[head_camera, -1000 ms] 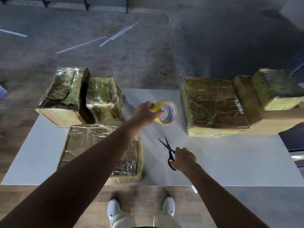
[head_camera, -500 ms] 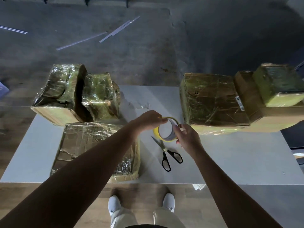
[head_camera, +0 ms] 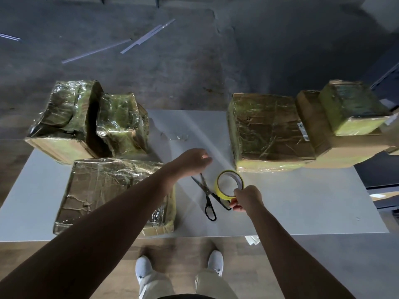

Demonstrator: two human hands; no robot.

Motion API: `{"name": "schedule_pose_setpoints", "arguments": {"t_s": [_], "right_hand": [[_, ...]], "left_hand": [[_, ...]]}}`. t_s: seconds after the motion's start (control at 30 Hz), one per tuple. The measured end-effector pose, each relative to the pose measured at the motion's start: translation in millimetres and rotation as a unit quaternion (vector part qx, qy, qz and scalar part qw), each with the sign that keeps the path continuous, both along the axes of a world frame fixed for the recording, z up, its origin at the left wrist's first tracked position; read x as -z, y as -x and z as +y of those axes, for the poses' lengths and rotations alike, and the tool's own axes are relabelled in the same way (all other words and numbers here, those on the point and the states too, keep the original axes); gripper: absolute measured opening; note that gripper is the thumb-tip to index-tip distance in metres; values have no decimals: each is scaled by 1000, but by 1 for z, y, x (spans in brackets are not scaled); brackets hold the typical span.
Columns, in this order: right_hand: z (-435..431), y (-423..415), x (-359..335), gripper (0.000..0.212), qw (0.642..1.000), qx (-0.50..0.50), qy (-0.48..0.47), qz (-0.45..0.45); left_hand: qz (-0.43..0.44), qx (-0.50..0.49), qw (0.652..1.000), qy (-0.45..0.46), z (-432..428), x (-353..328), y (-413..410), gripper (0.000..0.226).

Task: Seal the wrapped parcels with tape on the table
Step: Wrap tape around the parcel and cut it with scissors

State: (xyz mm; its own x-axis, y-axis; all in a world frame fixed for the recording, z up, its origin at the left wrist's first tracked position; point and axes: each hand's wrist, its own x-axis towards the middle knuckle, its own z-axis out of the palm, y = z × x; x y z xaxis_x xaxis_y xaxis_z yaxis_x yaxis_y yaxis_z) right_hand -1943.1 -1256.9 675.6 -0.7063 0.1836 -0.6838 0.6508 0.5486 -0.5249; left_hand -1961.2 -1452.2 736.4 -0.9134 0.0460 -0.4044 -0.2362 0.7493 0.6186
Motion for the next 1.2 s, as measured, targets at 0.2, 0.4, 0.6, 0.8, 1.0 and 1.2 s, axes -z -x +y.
{"name": "schedule_pose_setpoints", "arguments": {"t_s": [0.2, 0.4, 0.6, 0.8, 1.0, 1.2], "right_hand": [[-6, -7, -10, 31, 1000, -7, -18, 14], [-53, -9, -34, 32, 997, -59, 42, -34], [-117, -26, -57, 24, 964, -231, 54, 118], [-167, -50, -61, 42, 906, -301, 14, 298], [-191, -52, -38, 59, 938, -253, 39, 234], [-178, -44, -39, 32, 941, -265, 65, 200]], "left_hand": [[55, -44, 997, 9, -19, 1, -3, 31], [94, -80, 992, -1, -36, -1, -5, 25], [158, -116, 980, 32, -60, -8, -24, 26], [255, -120, 954, 99, -87, -6, -65, 26], [214, 0, 960, 180, -105, 30, -99, 47], [188, 94, 936, 282, -117, 15, -86, 42]]}}
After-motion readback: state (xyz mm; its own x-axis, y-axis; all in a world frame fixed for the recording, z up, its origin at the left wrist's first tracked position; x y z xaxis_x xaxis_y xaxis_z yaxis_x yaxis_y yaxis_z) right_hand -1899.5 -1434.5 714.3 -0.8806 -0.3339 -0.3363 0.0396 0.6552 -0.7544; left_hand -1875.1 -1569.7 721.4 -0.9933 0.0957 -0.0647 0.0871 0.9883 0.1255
